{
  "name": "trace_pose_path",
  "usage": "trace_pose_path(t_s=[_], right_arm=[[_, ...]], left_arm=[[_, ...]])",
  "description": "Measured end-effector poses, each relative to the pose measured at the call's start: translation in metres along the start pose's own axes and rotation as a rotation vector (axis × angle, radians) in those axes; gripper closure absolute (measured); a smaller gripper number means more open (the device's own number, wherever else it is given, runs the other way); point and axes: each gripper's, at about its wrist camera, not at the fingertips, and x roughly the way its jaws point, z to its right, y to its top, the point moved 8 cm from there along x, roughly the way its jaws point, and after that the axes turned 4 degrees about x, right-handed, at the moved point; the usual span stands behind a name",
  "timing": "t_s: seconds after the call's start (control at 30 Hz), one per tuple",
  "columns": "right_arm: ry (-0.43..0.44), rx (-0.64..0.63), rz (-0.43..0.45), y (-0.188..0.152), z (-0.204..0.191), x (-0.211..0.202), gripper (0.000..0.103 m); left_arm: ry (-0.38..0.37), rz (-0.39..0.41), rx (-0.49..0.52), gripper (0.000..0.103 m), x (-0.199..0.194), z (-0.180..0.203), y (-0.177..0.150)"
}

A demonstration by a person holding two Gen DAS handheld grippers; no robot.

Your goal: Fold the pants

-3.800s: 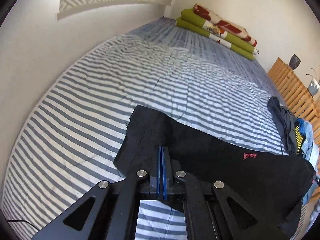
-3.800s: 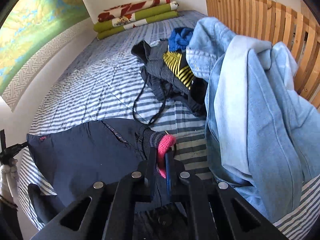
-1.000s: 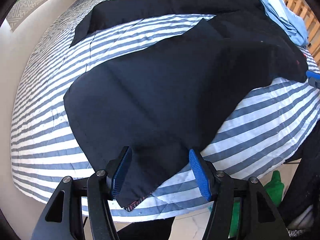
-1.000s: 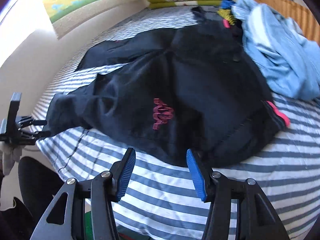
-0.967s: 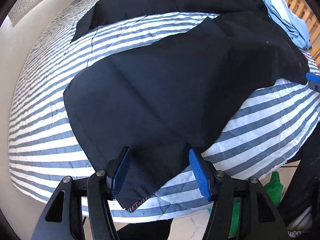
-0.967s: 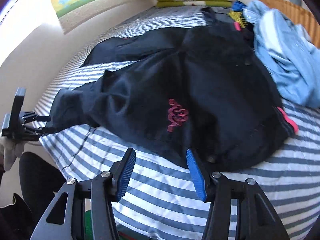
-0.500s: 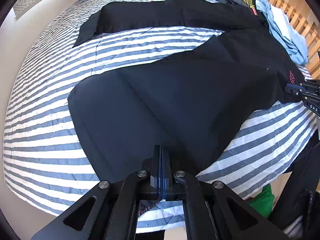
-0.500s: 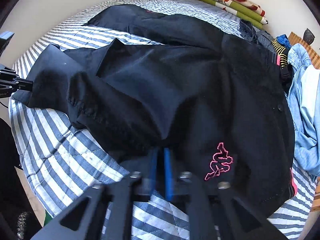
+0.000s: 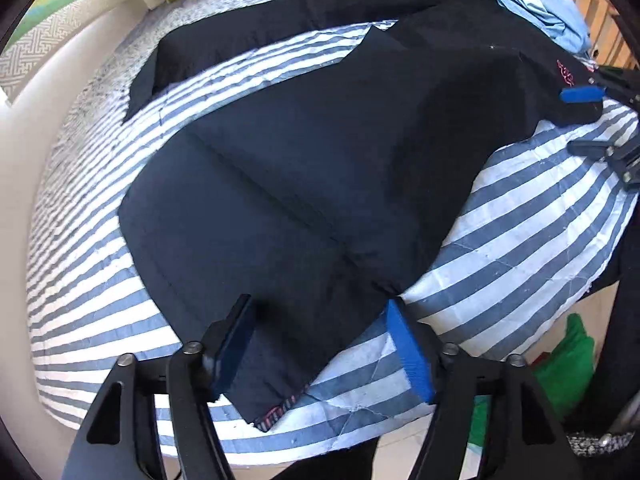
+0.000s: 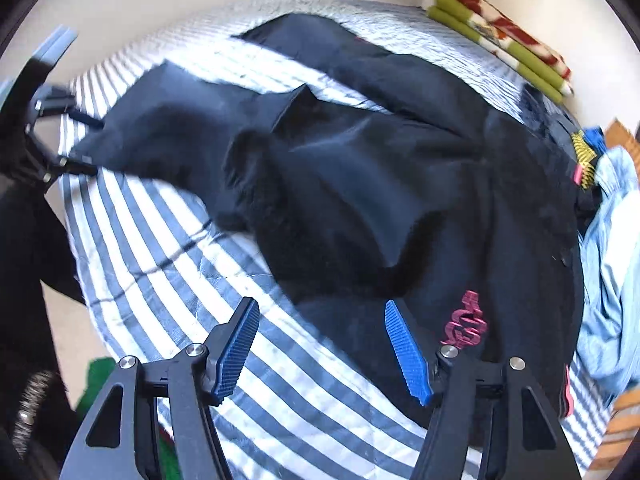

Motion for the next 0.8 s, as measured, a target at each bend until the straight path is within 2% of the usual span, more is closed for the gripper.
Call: trace_pose_path(t_s=[0.07, 0.1, 0.13, 0.17, 0.2, 0.23, 0.3, 0.37, 0.43, 0.5, 0.53, 0.57, 0.63, 0.67, 0.73, 0.8], right_arm=[[-0.046, -0.057, -0.022, 0.000, -0.011, 0.015, 0.042], [-0.057, -0.060, 0.019, 0.006, -0.011, 0.015, 0.042], [-0.051, -0.056, 0.009, 0.007, -0.011, 0.018, 0.042], [-0.030, -0.039, 0.002, 0.010, -0.009, 0.020, 0.049], [-0.014, -0.013, -0.005, 0.013, -0.005, 0.021, 0.070], [0.004, 0.003, -0.018, 0.014, -0.003, 0.022, 0.077], [0.052, 0.024, -0.031, 0.015, -0.003, 0.019, 0.100], [0.070, 0.032, -0.025, 0.016, -0.008, 0.004, 0.100], [0.121, 0.026, -0.012, 0.015, -0.017, -0.017, 0.101], [0.131, -0.025, 0.011, 0.007, -0.026, -0.035, 0.100], [0.124, -0.056, 0.018, 0.003, -0.028, -0.041, 0.100], [0.127, -0.080, 0.006, -0.002, -0.030, -0.043, 0.097], [0.139, -0.064, -0.029, -0.013, -0.026, -0.048, 0.077], [0.135, -0.023, -0.006, -0.016, -0.018, -0.053, 0.063], [0.176, 0.098, 0.052, -0.021, 0.008, -0.069, 0.062], [0.157, 0.247, 0.118, -0.024, 0.051, -0.081, 0.062]], left_arm=[[-0.041, 0.000, -0.027, 0.077, 0.002, -0.002, 0.003], [-0.034, -0.004, -0.028, 0.087, 0.002, -0.004, 0.003], [-0.024, -0.010, -0.034, 0.094, 0.001, -0.006, 0.003], [-0.032, -0.012, -0.040, 0.096, 0.001, -0.006, 0.003], [-0.041, -0.011, -0.048, 0.096, -0.001, -0.008, 0.002], [-0.050, -0.005, -0.056, 0.097, -0.004, -0.009, 0.001], [-0.071, 0.012, -0.065, 0.098, -0.016, -0.011, -0.003], [-0.070, 0.027, -0.060, 0.098, -0.038, -0.015, -0.010], [-0.109, 0.048, -0.053, 0.096, -0.059, -0.013, -0.018], [-0.144, 0.034, -0.053, 0.082, -0.076, -0.013, -0.027], [-0.134, 0.018, -0.054, 0.063, -0.079, -0.016, -0.030], [-0.115, 0.021, -0.051, 0.051, -0.084, -0.018, -0.031], [-0.099, 0.053, -0.057, 0.051, -0.101, -0.015, -0.028], [-0.106, 0.075, -0.078, 0.051, -0.109, -0.016, -0.021], [-0.124, 0.123, -0.100, 0.051, -0.123, -0.016, -0.001], [-0.101, 0.158, -0.078, 0.051, -0.128, -0.016, 0.028]])
